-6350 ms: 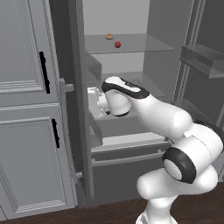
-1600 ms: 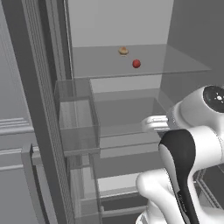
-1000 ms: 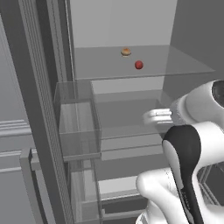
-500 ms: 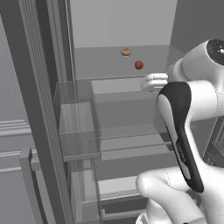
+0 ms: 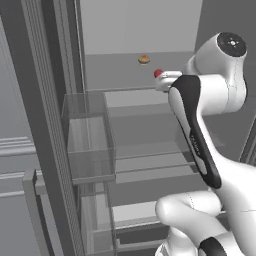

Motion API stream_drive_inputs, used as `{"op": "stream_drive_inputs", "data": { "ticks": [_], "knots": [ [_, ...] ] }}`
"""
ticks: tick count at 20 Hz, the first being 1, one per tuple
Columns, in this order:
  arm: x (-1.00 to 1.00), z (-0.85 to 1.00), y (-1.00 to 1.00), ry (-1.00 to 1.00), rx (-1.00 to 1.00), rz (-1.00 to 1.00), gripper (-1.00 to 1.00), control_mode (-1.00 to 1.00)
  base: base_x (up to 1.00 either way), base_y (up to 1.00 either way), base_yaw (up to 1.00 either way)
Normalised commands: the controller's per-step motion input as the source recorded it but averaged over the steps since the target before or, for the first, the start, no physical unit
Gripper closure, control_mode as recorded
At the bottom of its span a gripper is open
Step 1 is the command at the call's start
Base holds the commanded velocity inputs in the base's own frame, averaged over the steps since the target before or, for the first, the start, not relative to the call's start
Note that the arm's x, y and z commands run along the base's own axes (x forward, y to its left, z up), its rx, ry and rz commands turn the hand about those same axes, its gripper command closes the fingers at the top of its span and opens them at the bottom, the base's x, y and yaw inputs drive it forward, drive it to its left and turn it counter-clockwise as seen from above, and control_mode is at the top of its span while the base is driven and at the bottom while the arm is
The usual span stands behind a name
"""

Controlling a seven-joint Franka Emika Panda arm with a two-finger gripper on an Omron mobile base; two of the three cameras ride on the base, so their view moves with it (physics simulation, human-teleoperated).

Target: Take the strawberry from the fridge and place it on top of the pancake, located on the dining counter.

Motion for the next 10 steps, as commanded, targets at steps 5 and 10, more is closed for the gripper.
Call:
{"op": "stream_drive_inputs", "data": {
  "ticks": [5, 10],
  "knots": [
    [0.32, 0.00, -0.20, 0.00, 0.00, 0.00, -1.00, -1.00, 0.00, 0.00, 0.00],
    [0.32, 0.00, -0.06, 0.00, 0.00, 0.00, -1.00, -1.00, 0.00, 0.00, 0.00]
  ]
}}
